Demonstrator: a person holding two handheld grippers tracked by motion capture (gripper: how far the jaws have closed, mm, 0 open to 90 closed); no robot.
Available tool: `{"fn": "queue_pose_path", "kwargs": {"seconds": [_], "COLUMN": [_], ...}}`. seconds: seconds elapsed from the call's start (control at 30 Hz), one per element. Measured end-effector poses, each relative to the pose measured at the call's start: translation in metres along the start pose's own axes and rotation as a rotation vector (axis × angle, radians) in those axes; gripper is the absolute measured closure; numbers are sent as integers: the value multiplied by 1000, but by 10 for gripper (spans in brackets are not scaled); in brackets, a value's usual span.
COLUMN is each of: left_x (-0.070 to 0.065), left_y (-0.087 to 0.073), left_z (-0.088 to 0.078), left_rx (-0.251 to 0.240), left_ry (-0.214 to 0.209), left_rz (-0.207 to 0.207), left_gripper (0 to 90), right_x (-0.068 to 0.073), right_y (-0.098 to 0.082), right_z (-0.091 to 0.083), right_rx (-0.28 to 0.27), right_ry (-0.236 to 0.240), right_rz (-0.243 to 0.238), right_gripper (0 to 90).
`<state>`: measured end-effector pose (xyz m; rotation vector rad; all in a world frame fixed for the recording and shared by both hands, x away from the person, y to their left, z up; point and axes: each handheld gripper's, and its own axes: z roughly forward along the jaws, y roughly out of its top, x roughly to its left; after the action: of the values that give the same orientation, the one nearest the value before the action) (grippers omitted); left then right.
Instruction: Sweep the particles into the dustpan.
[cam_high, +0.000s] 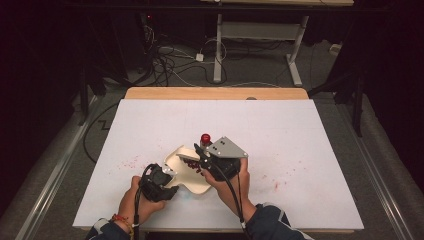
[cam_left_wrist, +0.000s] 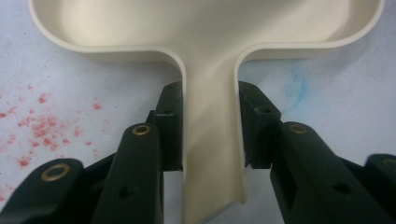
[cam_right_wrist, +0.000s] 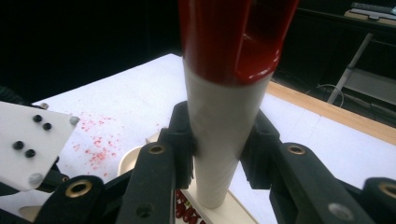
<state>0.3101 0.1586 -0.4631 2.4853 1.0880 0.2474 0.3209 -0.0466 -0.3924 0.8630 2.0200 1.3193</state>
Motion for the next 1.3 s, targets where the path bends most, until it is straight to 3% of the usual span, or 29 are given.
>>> {"fn": "queue_pose_path", "kwargs": {"seconds": [0.47, 0.77, 0.9, 1.07, 1.1, 1.17, 1.3], "left_x": [-1, -1, -1, 2, 2, 2, 1], "left_y": [0, -1, -2, -7, -8, -9, -10], "left_z": [2, 3, 3, 0, 0, -1, -1], "left_rx": [-2, 0, 2, 5, 9, 11, 14], "left_ry": [8, 14, 15, -7, -8, -7, -4], "left_rz": [14, 29, 60, 92, 95, 102, 109], "left_gripper": [638, 637, 637, 637, 637, 637, 637], "right_x": [1, -12, -19, -45, -45, -66, -82], "right_y": [4, 13, 20, 27, 27, 23, 14], "right_z": [-10, -11, -11, -30, -30, -46, -65], "right_rx": [-5, -72, -102, -117, -117, -109, -99], "right_ry": [22, 14, 3, 18, 18, 18, 12], "right_rz": [43, 46, 38, 50, 50, 77, 86], "right_gripper": [693, 694, 694, 694, 694, 693, 693]}}
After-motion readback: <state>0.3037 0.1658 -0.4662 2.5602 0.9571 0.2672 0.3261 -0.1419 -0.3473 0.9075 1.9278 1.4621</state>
